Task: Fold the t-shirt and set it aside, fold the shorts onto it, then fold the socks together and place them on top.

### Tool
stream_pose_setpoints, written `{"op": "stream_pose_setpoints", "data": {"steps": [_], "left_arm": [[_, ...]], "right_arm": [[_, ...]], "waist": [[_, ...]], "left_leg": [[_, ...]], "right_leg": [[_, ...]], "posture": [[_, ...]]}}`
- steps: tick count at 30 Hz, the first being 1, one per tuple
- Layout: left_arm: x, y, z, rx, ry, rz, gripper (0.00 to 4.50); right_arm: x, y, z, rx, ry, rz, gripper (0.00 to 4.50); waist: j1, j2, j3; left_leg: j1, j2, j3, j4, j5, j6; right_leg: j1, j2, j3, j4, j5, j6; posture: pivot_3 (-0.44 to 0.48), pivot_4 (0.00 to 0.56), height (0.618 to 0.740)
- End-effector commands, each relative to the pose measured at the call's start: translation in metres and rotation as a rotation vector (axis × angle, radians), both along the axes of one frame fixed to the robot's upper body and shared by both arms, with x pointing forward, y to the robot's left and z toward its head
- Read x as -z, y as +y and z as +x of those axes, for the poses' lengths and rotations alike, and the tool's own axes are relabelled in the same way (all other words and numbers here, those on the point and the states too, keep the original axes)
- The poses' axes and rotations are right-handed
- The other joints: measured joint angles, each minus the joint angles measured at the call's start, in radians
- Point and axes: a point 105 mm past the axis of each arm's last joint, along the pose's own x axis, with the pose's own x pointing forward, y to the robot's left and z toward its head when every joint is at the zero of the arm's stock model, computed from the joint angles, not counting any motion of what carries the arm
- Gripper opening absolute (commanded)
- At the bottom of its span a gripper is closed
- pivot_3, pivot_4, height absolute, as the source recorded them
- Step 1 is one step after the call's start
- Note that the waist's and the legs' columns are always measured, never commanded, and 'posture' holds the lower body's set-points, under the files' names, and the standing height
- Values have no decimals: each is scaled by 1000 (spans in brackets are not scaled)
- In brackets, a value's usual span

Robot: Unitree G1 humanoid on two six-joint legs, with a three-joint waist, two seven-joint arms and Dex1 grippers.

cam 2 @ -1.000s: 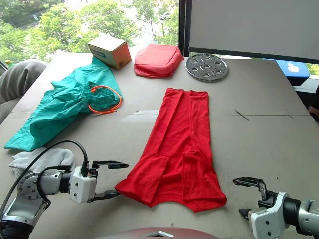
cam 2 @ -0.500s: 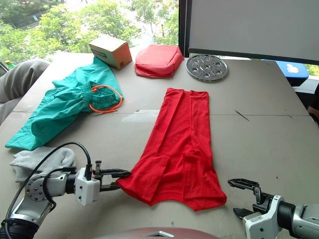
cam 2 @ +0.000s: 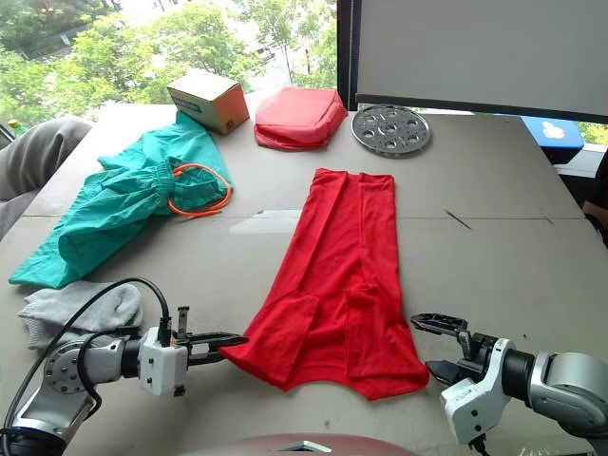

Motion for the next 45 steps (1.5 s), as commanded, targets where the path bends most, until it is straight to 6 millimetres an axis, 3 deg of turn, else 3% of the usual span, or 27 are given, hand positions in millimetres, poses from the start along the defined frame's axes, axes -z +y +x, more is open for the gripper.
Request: {"op": "stream_pose_setpoints", "data": {"steps": [1, 9, 22, 27, 34, 45], "left_arm": [[-5, 1, 0, 3, -29, -14, 67], [-2, 4, 3, -5, -30, -8, 67], [4, 8, 2, -26, -26, -2, 67], [4, 10, 2, -29, -28, 1, 67], [3, 11, 2, -34, -30, 4, 67], [2, 11, 3, -43, -33, -2, 67]], "right_arm": [[-8, 11, -3, -46, -9, 28, 4500], [0, 26, -19, -180, 61, 25, 4500], [14, -5, -20, -156, 120, -76, 4500], [17, 8, -7, -124, 59, -23, 4500], [20, 19, -21, -181, 94, 20, 4500], [10, 33, -8, -141, 64, 128, 4500]], "waist": [[2, 0, 0], [-4, -1, -1], [-4, 3, -3], [-6, 2, -6], [-10, 1, -6], [-7, 3, -5]], "left_leg": [[0, 0, 0, 0, -1, -1], [1, 0, 1, 1, -2, -1], [2, 1, 1, 1, -2, -1], [2, 1, 1, 1, -2, -1], [7, 9, 7, 1, -2, -2], [12, 19, 14, 0, -5, -7]], "right_leg": [[0, 0, 0, 0, 0, 0], [0, 1, 0, 0, 0, 0], [1, 1, 0, 1, 0, 0], [1, 3, 0, 1, 0, 0], [1, 5, -2, 1, 0, 0], [1, 9, -2, 1, 1, -3]], "posture": [[0, 150, 739], [0, 150, 739], [0, 150, 739], [0, 150, 739], [0, 150, 739], [0, 150, 739]]}}
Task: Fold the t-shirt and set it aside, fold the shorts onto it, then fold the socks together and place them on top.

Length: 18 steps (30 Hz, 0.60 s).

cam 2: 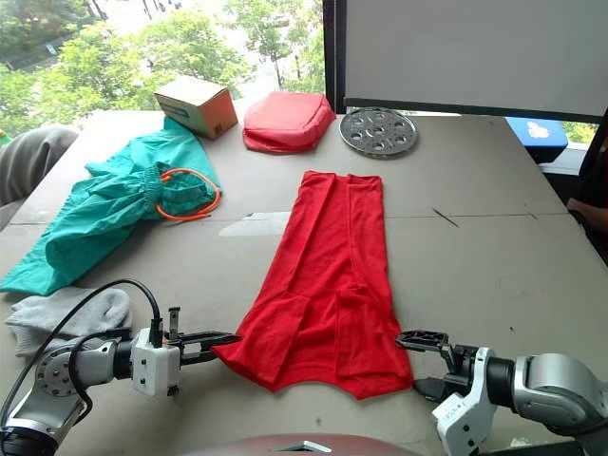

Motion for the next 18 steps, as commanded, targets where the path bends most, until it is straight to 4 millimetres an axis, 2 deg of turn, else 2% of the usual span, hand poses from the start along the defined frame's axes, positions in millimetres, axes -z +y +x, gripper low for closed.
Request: {"op": "stream_pose_setpoints", "data": {"steps": [1, 8, 11, 18], "left_arm": [[-2, 0, 1, -12, -12, -13, 67], [-3, -1, 3, -17, -18, -16, 67], [-3, -1, 3, -19, -21, -17, 0], [-4, -1, 4, -30, -16, -18, 0]], "right_arm": [[-9, 8, 2, -16, -28, 45, 4500], [-2, 12, 3, -18, -1, 31, 4500], [2, 13, 1, -10, 33, 25, 3702], [2, 10, -1, 2, 75, 7, 933]], "waist": [[1, 1, 1], [3, 1, 1], [2, 1, 0], [3, 2, 1]], "left_leg": [[0, 0, 1, 0, 0, 0], [0, -1, 2, 0, 0, -1], [0, -1, 2, 0, -1, -1], [0, 0, 4, 0, -2, -4]], "right_leg": [[0, 0, 0, 0, 0, 0], [-1, -1, 1, 0, 0, 0], [-1, -1, 1, 0, 0, 0], [-1, -2, 1, 0, 0, 0]], "posture": [[0, 150, 739], [0, 150, 739], [0, 150, 739], [0, 150, 739]]}}
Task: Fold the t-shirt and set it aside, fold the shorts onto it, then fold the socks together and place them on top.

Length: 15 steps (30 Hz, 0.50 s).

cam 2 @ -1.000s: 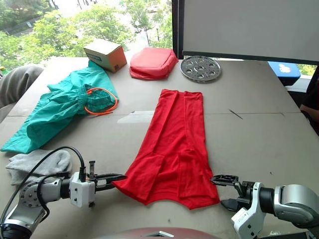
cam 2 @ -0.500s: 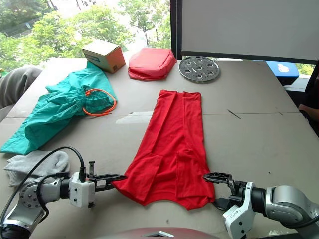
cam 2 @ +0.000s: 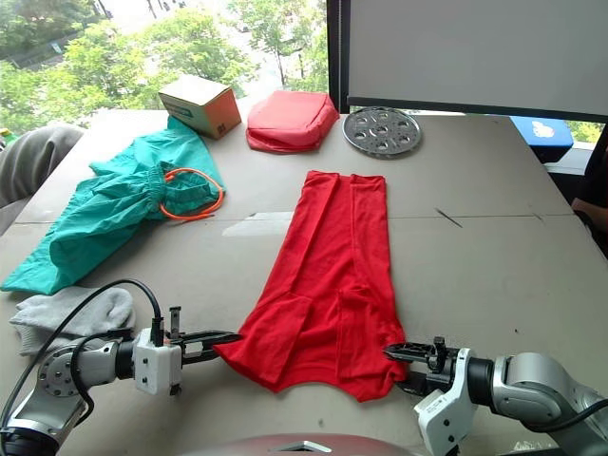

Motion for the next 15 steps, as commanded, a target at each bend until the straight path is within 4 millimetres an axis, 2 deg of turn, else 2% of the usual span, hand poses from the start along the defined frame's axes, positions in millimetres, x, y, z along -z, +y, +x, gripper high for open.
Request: {"op": "stream_pose_setpoints", "data": {"steps": [1, 2, 7, 12, 15], "left_arm": [[-3, 0, 3, -15, -9, -8, 0], [-3, 1, 3, -19, -4, -11, 0], [-3, 1, -5, -17, 81, -24, 0], [-3, 2, -38, 54, 216, -14, 0], [-8, 4, -50, 54, 284, -22, 0]], "right_arm": [[-10, 0, -1, -5, 1, 14, 467], [-11, -1, -1, 2, 16, 19, 42], [-16, -4, -10, 22, 132, 40, 42], [-23, 0, -26, 65, 347, 154, 42], [-26, 1, -33, 100, 461, 190, 42]], "waist": [[0, 0, 0], [0, 0, 0], [0, 0, 0], [-2, -2, 0], [-1, -2, 0]], "left_leg": [[0, 0, 0, 0, 0, 0], [0, 0, 0, 0, 0, 0], [0, 0, 0, 0, 0, 1], [-1, 1, 2, 0, -2, 3], [0, 1, 3, 0, -5, 4]], "right_leg": [[0, 0, 0, 0, 0, 0], [0, 0, 0, 0, 0, 0], [0, 0, 0, 0, 0, 0], [-1, -1, 1, -1, 0, 0], [-1, -1, 1, -1, 0, 0]], "posture": [[0, 150, 739], [0, 150, 739], [0, 150, 739], [0, 150, 739], [0, 150, 739]]}}
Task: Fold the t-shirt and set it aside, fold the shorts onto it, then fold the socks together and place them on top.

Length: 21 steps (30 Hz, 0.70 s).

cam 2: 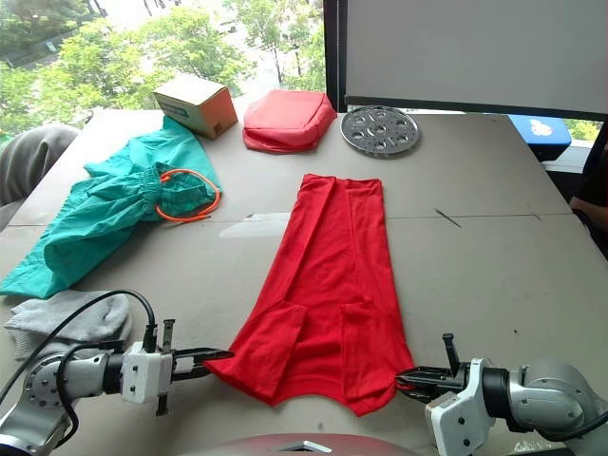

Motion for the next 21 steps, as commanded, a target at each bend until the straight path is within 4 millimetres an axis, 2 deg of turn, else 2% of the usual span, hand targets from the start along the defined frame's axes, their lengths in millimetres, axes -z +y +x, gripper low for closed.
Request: {"op": "stream_pose_setpoints", "data": {"steps": [1, 5, 8, 11, 13, 16, 19, 21], "left_arm": [[-16, -2, -8, 8, 31, -35, 0], [-31, -6, -18, -35, 187, -83, 0], [-44, -6, -8, -136, 357, -147, 0], [-58, -8, 6, -208, 495, -222, 0], [-66, -6, 20, -259, 562, -276, 0], [-80, -1, 53, -360, 560, -381, 0], [-97, -1, 87, -416, 541, -460, 0], [-101, -1, 101, -436, 524, -468, 0]], "right_arm": [[-11, 5, -8, 23, 116, 64, 42], [-19, 4, -12, 81, 247, 117, 42], [-29, 1, -1, 165, 329, 162, 42], [-43, 3, 23, 264, 376, 234, 42], [-58, 5, 49, 380, 423, 338, 42], [-75, 5, 77, 465, 449, 397, 42], [-92, 6, 116, 575, 452, 462, 42], [-100, 8, 132, 625, 456, 495, 42]], "waist": [[1, 0, 0], [5, -3, 1], [4, -3, 2], [3, -3, 3], [1, -2, 3], [2, -1, 5], [2, -3, 5], [2, -5, 5]], "left_leg": [[0, 0, 1, 0, 0, 0], [-1, 0, 1, 1, -1, 0], [-2, 0, 2, 2, -3, -4], [-2, 2, 3, 5, -3, -4], [-2, 1, 3, 6, -3, -4], [-6, 1, 4, 9, -3, -4], [-11, 0, 2, 10, -1, 1], [-12, -1, 1, 10, -1, 1]], "right_leg": [[0, 0, 0, 0, 0, 0], [-1, -1, 0, 0, 0, 0], [-2, -1, 0, 0, 0, 0], [-2, -1, 0, 1, 0, 0], [-4, -1, 0, 0, 0, 0], [-6, 0, 0, 1, 0, 0], [-8, 2, -1, 0, 0, 0], [-8, 4, -1, 0, 3, -4]], "posture": [[0, 150, 739], [0, 150, 739], [0, 150, 739], [0, 150, 739], [0, 150, 739], [0, 150, 739], [0, 150, 739], [0, 150, 739]]}}
